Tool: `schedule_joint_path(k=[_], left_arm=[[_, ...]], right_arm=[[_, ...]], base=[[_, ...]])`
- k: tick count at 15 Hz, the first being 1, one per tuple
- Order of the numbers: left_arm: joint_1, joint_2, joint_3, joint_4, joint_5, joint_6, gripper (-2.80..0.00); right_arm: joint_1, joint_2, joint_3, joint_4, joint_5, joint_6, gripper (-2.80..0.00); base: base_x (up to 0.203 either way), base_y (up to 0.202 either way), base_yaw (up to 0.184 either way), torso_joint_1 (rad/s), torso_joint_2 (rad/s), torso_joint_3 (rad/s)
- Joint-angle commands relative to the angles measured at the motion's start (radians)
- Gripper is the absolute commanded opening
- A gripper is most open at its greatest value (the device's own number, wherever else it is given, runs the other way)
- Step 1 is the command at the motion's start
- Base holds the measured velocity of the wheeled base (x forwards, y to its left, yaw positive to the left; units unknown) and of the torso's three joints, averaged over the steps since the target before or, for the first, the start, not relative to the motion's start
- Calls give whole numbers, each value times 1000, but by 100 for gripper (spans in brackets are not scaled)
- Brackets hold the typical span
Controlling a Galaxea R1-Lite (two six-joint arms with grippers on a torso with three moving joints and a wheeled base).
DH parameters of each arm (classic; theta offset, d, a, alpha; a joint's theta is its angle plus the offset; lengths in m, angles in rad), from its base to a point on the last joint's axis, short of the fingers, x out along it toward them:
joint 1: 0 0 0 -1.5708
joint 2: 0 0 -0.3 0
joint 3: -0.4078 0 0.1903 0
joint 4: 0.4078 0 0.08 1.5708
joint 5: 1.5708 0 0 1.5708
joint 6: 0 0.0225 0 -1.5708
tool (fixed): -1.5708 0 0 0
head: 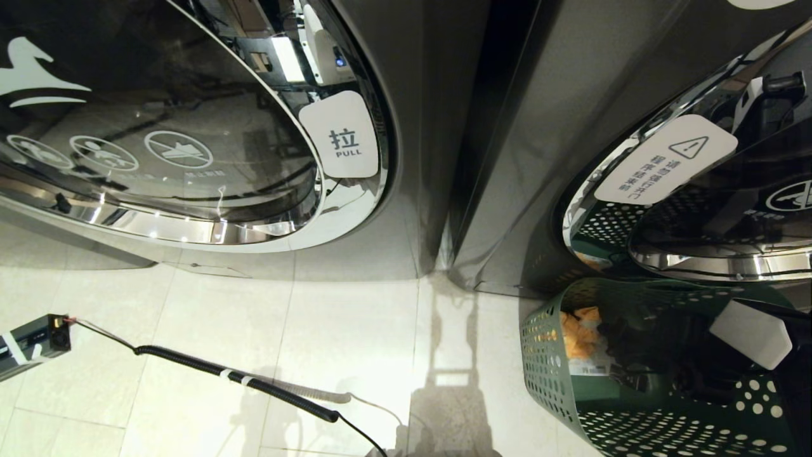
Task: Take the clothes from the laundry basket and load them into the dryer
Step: Take the clothes out of the basket
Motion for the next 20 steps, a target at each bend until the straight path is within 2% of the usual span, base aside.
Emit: schedule_joint_path(k=[1,5,12,15,18,20], left_arm=[[0,-2,2,0,0,0,-280],[0,-2,2,0,0,0,-280],[0,-2,2,0,0,0,-280],[0,-2,2,0,0,0,-280],[0,-2,2,0,0,0,-280],[0,-2,2,0,0,0,-280]], right_arm=[[-2,-22,41,11,8,-2,-280],[-10,-89,140,90,8,-78,-280],[-103,-316,307,425,5,-372,-280],[-136,-485,408,532,-6,-433,-280],[-147,-653,565,601,-121,-493,-280],[-148,-756,677,612,-159,-530,-280]], base=[[0,0,0,0,0,0],[0,0,0,0,0,0],[0,0,0,0,0,0],[0,0,0,0,0,0],[0,0,0,0,0,0],[0,0,0,0,0,0]])
